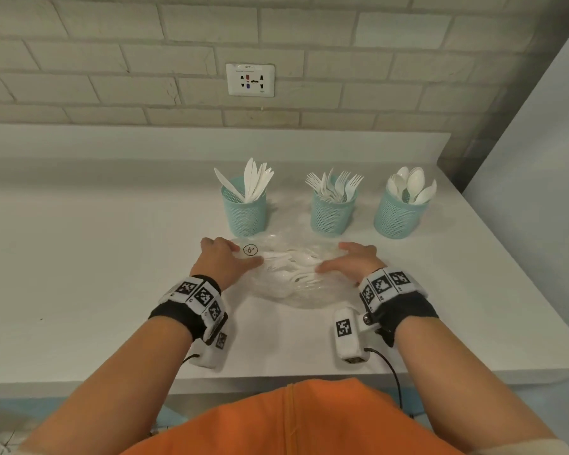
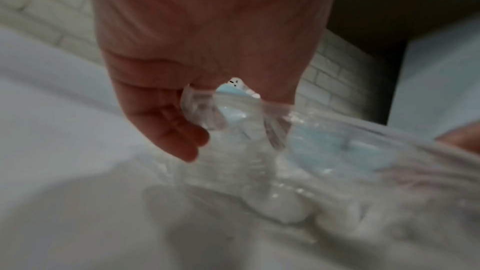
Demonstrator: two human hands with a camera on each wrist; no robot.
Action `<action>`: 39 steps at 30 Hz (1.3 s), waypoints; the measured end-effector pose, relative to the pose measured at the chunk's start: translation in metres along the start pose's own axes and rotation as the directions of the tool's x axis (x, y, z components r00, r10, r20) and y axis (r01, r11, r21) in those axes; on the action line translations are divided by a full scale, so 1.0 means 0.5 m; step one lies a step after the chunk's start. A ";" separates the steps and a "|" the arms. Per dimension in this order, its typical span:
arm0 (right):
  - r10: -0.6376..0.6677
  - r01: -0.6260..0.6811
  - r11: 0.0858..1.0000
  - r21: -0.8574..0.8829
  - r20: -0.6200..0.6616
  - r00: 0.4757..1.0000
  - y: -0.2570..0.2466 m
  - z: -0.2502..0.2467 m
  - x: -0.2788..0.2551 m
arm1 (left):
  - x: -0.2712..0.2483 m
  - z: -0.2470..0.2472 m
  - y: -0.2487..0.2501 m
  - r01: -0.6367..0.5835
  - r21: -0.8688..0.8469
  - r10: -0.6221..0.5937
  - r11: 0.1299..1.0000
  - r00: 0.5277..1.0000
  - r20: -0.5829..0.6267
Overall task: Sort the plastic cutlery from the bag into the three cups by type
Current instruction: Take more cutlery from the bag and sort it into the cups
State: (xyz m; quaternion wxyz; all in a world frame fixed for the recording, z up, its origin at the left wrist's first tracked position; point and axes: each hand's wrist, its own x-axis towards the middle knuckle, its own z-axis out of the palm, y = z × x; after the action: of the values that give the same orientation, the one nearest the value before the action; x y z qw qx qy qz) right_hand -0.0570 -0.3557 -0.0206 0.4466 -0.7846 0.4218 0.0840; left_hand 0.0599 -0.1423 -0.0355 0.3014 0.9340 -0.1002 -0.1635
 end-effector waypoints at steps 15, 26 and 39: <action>-0.452 0.381 0.882 -0.278 -0.266 0.852 -0.002 -0.058 -0.003 | 0.001 -0.038 -0.005 -0.476 -0.070 0.469 0.876 0.878 -0.097; -0.111 0.170 0.966 0.193 -0.286 0.952 0.064 -0.114 -0.002 | 0.005 -0.051 -0.047 -0.353 -0.079 0.354 0.932 0.935 0.006; -0.329 0.283 0.916 -0.284 -0.128 0.936 0.090 -0.095 -0.036 | -0.032 -0.039 -0.008 -0.283 0.199 0.278 0.938 0.959 0.052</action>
State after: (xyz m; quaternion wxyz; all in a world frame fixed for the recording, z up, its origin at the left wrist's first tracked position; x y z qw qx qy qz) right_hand -0.1133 -0.3930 -0.0117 0.3086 -0.8972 0.3159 -0.0010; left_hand 0.0527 -0.1242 -0.0189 0.2228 0.9343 -0.2519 -0.1185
